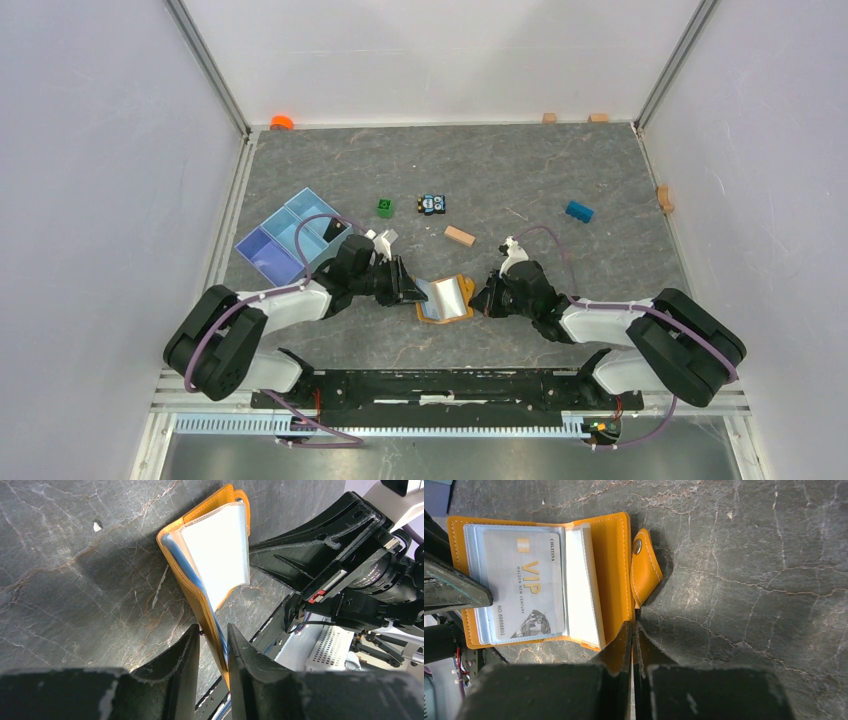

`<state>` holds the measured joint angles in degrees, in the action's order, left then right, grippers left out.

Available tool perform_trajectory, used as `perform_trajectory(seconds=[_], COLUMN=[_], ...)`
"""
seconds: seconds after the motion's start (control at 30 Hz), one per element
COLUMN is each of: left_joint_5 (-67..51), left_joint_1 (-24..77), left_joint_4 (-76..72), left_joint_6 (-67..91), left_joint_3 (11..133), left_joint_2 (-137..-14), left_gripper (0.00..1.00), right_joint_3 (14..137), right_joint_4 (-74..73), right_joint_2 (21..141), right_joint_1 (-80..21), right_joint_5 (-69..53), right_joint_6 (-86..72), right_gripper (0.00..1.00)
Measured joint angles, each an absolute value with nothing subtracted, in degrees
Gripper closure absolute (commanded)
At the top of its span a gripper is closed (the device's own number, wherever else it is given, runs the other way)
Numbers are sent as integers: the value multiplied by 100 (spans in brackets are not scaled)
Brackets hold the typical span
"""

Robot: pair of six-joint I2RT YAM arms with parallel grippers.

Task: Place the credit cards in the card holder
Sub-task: Turn over the card slot in the card holder.

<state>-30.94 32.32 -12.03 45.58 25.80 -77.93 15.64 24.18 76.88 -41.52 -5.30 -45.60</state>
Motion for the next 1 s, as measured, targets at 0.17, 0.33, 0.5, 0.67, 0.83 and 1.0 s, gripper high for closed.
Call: perform_trajectory(seconds=[0.17, 0.33, 0.5, 0.67, 0.83, 1.0], left_joint_5=[-3094, -3096, -3098, -3100, -3116, -3146], left_joint_1=[3232, 3232, 3232, 3232, 3232, 3232], left_joint_4=[-1199, -1201, -1199, -1199, -1203, -1203], left_joint_6=[4558, 4558, 4558, 4558, 4556, 4558], left_joint_3=[2550, 2547, 2543, 2541, 2541, 2541], left_joint_2=[-7714, -7634, -7631, -7590, -7502, -7467], left_gripper=[66, 67, 72, 73, 72, 70], right_joint_3=[1564, 1590, 1594, 1594, 1597, 1597], right_joint_4=[2449, 2504, 2504, 2534, 2635, 2687], right_joint_2=[7710, 7771, 7776, 7804, 7870, 7905], right_joint_1=[-4152, -4152, -4152, -4152, -4152, -4152], right_joint_5=[-530, -530, -530, -532, -532, -534], right_joint_6=[-4558, -4560, -4558, -4560, -4560, -4560], right_gripper=[100, 100, 100, 100, 100, 100])
